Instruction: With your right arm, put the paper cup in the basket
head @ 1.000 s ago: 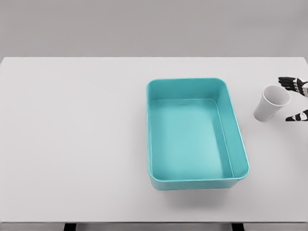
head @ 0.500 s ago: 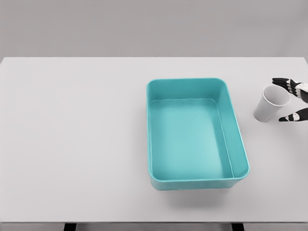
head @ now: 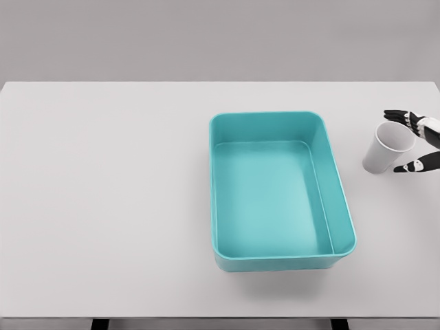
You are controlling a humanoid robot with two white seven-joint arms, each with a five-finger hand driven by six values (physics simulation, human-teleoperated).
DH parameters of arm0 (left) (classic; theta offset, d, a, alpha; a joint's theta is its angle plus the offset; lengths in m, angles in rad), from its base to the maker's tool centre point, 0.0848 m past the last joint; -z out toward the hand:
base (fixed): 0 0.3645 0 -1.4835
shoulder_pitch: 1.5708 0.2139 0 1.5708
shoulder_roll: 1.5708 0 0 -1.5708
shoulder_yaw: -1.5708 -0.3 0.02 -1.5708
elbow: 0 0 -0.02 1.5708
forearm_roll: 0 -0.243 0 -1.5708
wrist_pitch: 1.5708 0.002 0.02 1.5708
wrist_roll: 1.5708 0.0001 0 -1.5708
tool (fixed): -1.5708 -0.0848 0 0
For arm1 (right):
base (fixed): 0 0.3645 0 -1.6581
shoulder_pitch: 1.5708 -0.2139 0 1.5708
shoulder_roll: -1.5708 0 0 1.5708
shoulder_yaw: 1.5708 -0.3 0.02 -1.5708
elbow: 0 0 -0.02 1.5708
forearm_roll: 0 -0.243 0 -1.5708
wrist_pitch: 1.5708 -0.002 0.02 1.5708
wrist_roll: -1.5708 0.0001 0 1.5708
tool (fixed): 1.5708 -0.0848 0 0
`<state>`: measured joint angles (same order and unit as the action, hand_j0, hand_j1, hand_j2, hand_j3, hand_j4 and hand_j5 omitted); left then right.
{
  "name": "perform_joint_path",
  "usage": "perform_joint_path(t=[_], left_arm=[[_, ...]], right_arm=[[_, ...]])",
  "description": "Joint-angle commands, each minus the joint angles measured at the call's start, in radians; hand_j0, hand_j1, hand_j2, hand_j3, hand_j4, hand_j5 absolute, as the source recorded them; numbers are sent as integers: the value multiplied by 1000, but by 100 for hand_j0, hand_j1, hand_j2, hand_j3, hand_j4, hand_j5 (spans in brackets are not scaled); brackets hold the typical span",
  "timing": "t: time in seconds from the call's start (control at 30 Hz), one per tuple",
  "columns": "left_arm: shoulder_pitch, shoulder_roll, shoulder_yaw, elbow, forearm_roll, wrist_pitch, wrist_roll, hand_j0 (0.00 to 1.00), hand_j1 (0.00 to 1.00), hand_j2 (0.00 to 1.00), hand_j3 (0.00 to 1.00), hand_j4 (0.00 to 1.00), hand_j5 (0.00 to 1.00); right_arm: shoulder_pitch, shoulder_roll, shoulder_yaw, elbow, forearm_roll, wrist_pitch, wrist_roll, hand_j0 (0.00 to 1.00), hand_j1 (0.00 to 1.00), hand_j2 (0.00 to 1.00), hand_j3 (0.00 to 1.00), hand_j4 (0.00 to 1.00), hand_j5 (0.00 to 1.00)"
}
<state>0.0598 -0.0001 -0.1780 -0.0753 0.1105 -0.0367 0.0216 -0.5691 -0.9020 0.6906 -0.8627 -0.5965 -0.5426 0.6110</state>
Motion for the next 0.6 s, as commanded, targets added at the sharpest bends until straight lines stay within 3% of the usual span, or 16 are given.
perform_joint_path(t=[0.0, 0.57], left_arm=[[0, 0, 0, 0, 0, 0, 0, 100, 100, 100, 100, 100, 100], [0, 0, 0, 0, 0, 0, 0, 100, 100, 100, 100, 100, 100]], right_arm=[[0, 5, -2, -6, -6, 4, 0, 100, 100, 100, 100, 100, 100], [0, 15, -3, -25, -5, 10, 0, 100, 100, 100, 100, 100, 100]])
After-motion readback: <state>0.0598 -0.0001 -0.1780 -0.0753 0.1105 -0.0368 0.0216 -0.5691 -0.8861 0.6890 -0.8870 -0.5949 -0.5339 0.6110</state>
